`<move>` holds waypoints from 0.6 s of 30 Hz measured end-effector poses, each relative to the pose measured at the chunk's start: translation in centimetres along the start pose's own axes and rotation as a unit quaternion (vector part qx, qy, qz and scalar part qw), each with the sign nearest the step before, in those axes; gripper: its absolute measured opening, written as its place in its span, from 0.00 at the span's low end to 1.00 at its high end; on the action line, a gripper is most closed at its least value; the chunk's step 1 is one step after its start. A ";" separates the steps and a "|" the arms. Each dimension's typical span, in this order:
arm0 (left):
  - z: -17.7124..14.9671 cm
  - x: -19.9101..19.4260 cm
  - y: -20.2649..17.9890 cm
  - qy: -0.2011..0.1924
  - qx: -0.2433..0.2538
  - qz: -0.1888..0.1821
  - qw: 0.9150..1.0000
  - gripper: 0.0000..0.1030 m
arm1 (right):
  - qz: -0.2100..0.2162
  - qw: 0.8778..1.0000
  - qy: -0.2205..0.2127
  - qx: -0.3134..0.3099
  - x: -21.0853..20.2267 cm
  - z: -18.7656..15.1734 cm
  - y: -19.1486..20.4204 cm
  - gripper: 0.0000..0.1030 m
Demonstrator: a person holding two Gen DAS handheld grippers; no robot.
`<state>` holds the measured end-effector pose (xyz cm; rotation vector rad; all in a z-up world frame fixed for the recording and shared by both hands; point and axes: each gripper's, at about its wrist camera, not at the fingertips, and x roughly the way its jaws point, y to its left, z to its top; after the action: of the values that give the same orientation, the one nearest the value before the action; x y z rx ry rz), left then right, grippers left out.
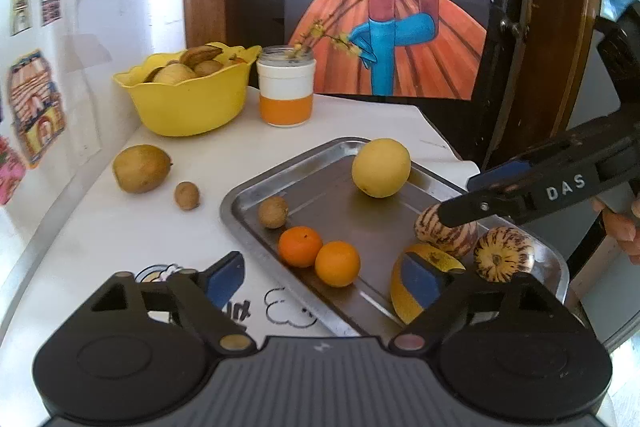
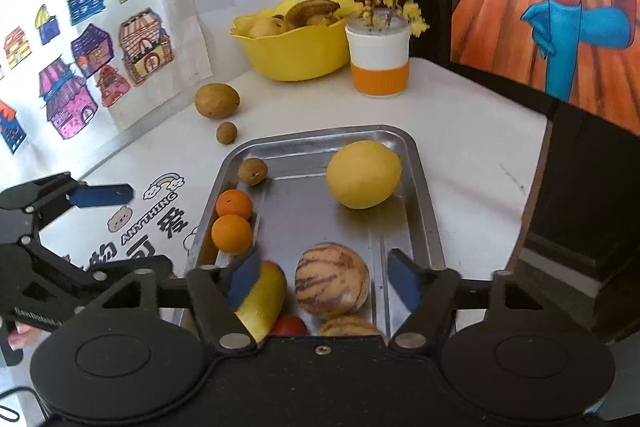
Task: Organize fruits
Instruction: 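Carry the orange into the tray and open the left tool while the right tool releases the pepino there, then lift both open tools away from the tray toward the remaining fruits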
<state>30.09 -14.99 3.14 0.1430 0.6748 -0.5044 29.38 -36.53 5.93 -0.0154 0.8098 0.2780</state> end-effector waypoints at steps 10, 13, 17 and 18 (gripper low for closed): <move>-2.8 -4.2 0.8 0.010 -0.026 0.008 1.000 0.99 | -0.030 0.998 0.010 -0.049 -5.3 -3.5 4.0 0.98; -3.7 -5.6 1.0 0.013 -0.031 0.009 0.999 0.99 | -0.036 0.997 0.024 -0.066 -6.2 -4.5 5.4 0.99; -4.8 -7.3 1.4 0.016 -0.038 0.011 0.999 0.99 | -0.030 0.995 0.046 -0.084 -6.9 -5.8 7.5 0.99; -5.1 -7.7 1.5 0.017 -0.039 0.012 0.999 0.99 | -0.028 0.994 0.051 -0.090 -7.0 -6.1 8.1 0.99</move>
<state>22.87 -9.18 4.00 0.0864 0.7239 -0.4536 18.42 -31.11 7.49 -0.2230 0.8818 0.2980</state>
